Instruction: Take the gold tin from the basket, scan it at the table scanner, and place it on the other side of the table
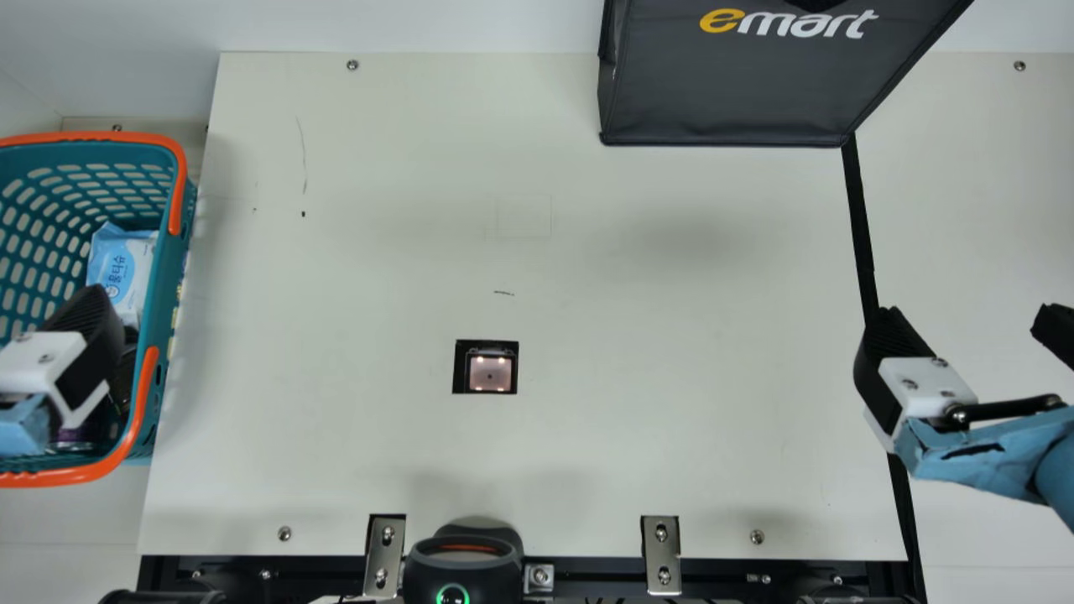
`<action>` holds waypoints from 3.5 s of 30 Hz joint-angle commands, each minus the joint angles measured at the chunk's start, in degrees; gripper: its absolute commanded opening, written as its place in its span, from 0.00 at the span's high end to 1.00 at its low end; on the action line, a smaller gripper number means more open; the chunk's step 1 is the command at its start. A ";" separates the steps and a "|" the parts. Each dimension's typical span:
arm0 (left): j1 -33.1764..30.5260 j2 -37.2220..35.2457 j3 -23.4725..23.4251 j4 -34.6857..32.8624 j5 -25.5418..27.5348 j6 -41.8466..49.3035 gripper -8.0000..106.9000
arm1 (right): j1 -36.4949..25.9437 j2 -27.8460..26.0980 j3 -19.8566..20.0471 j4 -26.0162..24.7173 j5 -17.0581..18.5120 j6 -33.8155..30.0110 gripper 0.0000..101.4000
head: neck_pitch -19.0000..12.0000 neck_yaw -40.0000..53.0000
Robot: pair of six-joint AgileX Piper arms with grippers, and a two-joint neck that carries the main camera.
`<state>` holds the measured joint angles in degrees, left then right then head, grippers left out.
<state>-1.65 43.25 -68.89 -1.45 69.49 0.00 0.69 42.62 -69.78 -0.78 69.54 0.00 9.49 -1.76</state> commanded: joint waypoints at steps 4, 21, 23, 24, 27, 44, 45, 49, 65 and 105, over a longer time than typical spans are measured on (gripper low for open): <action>0.00 0.00 0.00 0.00 0.00 0.00 0.15 | 0.00 0.00 0.00 0.00 0.00 0.00 0.06 | -1.57 5.52; 0.00 0.00 0.00 0.00 0.00 0.00 0.15 | 0.00 0.00 0.00 0.00 0.00 0.00 0.06 | -1.57 20.18; 0.00 0.00 0.00 0.00 0.00 0.00 0.15 | 0.00 0.00 0.00 0.00 0.00 0.00 0.06 | -1.57 20.18; 0.00 0.00 0.00 0.00 0.00 0.00 0.15 | 0.00 0.00 0.00 0.00 0.00 0.00 0.06 | -1.57 20.18; 0.00 0.00 0.00 0.00 0.00 0.00 0.15 | 0.00 0.00 0.00 0.00 0.00 0.00 0.06 | -1.57 20.18; 0.00 0.00 0.00 0.00 0.00 0.00 0.15 | 0.00 0.00 0.00 0.00 0.00 0.00 0.06 | -1.57 20.18; 0.00 0.00 0.00 0.00 0.00 0.00 0.15 | 0.00 0.00 0.00 0.00 0.00 0.00 0.06 | -1.57 20.18; 0.00 0.00 0.00 0.00 0.00 0.00 0.15 | 0.00 0.00 0.00 0.00 0.00 0.00 0.06 | -1.57 20.18; 0.00 0.00 0.00 0.00 0.00 0.00 0.15 | 0.00 0.00 0.00 0.00 -0.05 0.00 0.06 | -1.57 20.18; 0.75 0.67 -0.08 0.21 -0.43 -1.01 0.15 | 0.00 0.00 0.00 0.00 -0.06 0.00 0.06 | -1.57 20.18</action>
<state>-1.14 43.71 -68.89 -1.33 69.19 -0.76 0.69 42.62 -69.78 -0.78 69.48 0.00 9.49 18.28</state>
